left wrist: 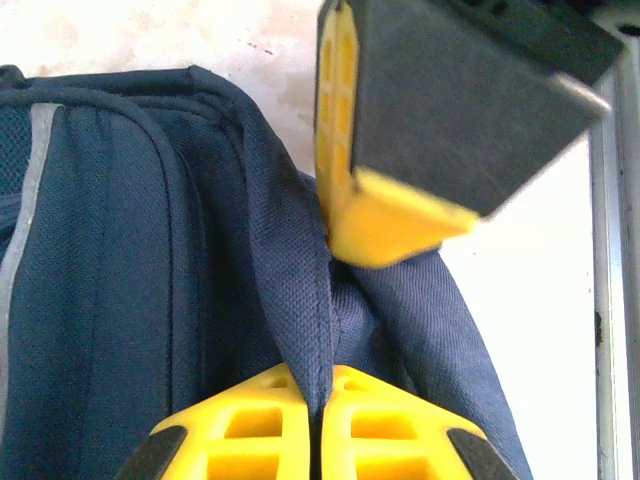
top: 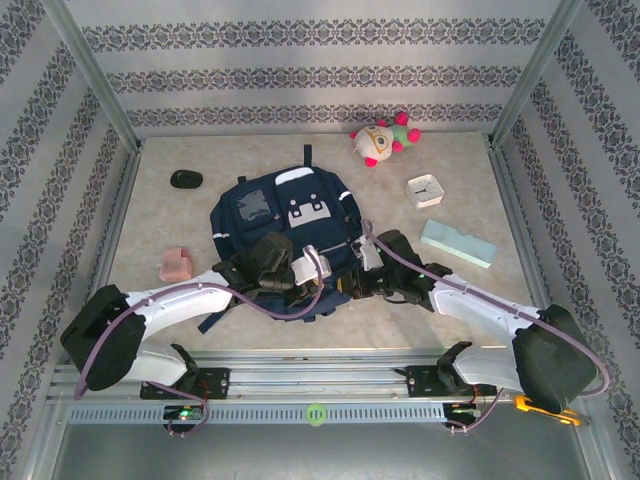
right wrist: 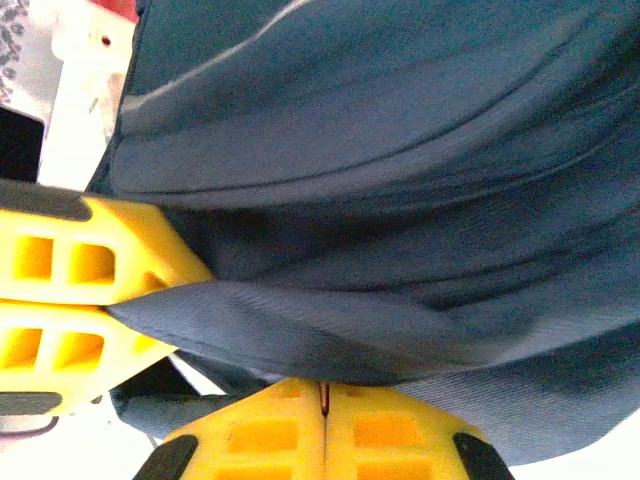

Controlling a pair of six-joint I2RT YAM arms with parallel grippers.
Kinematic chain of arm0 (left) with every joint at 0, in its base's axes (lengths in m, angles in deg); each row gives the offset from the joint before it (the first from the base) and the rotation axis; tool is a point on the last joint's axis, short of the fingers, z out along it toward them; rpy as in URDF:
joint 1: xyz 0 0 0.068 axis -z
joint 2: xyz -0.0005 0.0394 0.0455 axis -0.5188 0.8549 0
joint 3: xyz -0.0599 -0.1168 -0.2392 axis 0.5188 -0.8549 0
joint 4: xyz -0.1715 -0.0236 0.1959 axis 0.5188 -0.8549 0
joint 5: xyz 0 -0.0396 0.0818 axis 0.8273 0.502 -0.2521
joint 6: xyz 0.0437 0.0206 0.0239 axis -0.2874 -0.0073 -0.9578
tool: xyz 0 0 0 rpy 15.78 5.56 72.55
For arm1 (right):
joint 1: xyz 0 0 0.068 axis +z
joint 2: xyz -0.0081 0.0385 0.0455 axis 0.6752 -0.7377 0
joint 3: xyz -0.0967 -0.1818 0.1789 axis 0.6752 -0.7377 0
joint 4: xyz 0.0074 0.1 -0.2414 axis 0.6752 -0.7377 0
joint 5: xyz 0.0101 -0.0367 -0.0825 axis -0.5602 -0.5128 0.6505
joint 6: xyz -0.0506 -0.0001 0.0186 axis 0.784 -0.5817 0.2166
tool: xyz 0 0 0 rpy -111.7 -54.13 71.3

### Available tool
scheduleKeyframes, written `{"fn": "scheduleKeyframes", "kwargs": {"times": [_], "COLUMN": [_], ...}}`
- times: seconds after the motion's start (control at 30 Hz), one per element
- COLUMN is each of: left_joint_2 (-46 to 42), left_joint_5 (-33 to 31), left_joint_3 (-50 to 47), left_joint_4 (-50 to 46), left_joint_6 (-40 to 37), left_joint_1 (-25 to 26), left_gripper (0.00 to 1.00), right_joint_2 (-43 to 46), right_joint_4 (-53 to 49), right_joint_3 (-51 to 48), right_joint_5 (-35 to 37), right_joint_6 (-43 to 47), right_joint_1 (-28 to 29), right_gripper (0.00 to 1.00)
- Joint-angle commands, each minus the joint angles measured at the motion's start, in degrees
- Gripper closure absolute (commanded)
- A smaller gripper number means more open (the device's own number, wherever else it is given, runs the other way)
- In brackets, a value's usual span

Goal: Pack books, pencil case, and school supplies into a backpack

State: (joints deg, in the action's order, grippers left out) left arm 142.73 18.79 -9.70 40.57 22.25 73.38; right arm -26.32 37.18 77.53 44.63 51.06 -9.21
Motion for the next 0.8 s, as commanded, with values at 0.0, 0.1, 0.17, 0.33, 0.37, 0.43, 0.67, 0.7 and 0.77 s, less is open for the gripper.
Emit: {"fn": "scheduleKeyframes", "kwargs": {"times": [0.0, 0.1, 0.17, 0.33, 0.37, 0.43, 0.67, 0.7, 0.77], "left_joint_2": [-4.4, -3.42, -0.79, 4.52, 4.85, 4.32, -5.2, -6.72, -9.0], "left_joint_5": [9.79, 15.0, 18.51, 23.77, 24.02, 23.32, 14.26, 11.29, 4.43], "left_joint_3": [0.11, 0.84, 3.56, 8.49, 9.28, 10.2, 3.93, 2.8, 1.12], "left_joint_4": [0.11, -4.37, -8.85, -11.05, -12.24, -15.81, -19.6, -19.93, -20.72], "left_joint_6": [-7.97, -18.86, -24.46, -31.41, -32.65, -35.18, -29.51, -27.88, -25.89], "left_joint_1": [-2.7, -2.75, -2.67, -1.23, -1.07, -1.11, -2.94, -3.28, -3.66], "left_gripper": [1.0, 1.0, 1.0, 1.0, 1.0, 1.0, 0.99, 0.96, 0.92], "right_joint_2": [2.63, 5.14, 6.26, 10.77, 11.78, 14.41, 19.33, 19.16, 18.78], "right_joint_4": [-5.03, -7.15, -7.54, -7.18, -7.18, -6.93, -7.24, -7.13, -6.11], "right_joint_3": [-0.49, -1.03, -1.8, -5.89, -6.89, -9.24, -12.12, -11.78, -10.84], "right_joint_5": [4.91, 6.46, 6.71, 10.91, 11.5, 12.92, 16.14, 15.65, 13.21], "right_joint_6": [0.77, 1.84, 1.09, -3.1, -4.21, -6.69, -9.16, -8.72, -7.71], "right_joint_1": [-5.86, -6.03, -4.59, 1.37, 1.7, 1.69, -2.26, -2.32, -1.7], "right_gripper": [1.0, 1.0, 1.0, 1.0, 1.0, 1.0, 1.0, 1.0, 1.0]}}
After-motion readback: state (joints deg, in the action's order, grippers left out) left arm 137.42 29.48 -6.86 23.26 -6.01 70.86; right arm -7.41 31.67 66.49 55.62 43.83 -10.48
